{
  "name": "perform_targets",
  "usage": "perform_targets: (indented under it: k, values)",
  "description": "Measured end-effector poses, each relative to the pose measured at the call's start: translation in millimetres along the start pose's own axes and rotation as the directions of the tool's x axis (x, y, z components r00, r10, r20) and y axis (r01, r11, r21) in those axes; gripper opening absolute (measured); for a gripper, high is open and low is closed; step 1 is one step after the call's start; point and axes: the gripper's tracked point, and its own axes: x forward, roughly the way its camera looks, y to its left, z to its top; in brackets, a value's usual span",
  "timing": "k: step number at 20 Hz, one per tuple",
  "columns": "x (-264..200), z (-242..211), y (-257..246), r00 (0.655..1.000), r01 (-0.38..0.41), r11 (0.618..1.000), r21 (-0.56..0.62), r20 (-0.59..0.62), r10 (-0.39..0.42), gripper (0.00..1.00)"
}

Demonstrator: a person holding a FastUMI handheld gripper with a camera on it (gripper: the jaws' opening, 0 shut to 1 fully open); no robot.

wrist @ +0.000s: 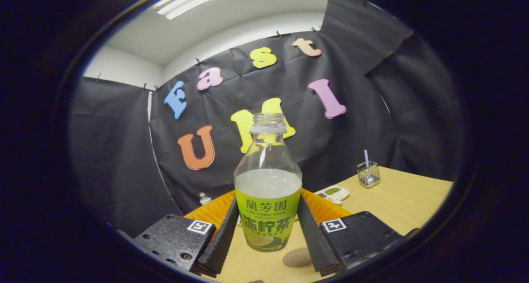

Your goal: Take the bottle from table, then pour the juice into the cup, finally place the bottle on the coaster

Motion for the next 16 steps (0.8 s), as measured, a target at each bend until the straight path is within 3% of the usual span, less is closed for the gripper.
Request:
perform_targets:
  k: [4, 10, 16]
  values:
    - [17, -39, -6, 0.997, 0.05, 0.998, -0.034, -0.058, -0.052, 0.82]
    - [37, -95, -30, 0.973, 0.185, 0.975, -0.122, -0.116, -0.199, 0.82]
    - [52, -127, -41, 0.956, 0.231, 0.954, -0.192, -0.136, -0.259, 0.83]
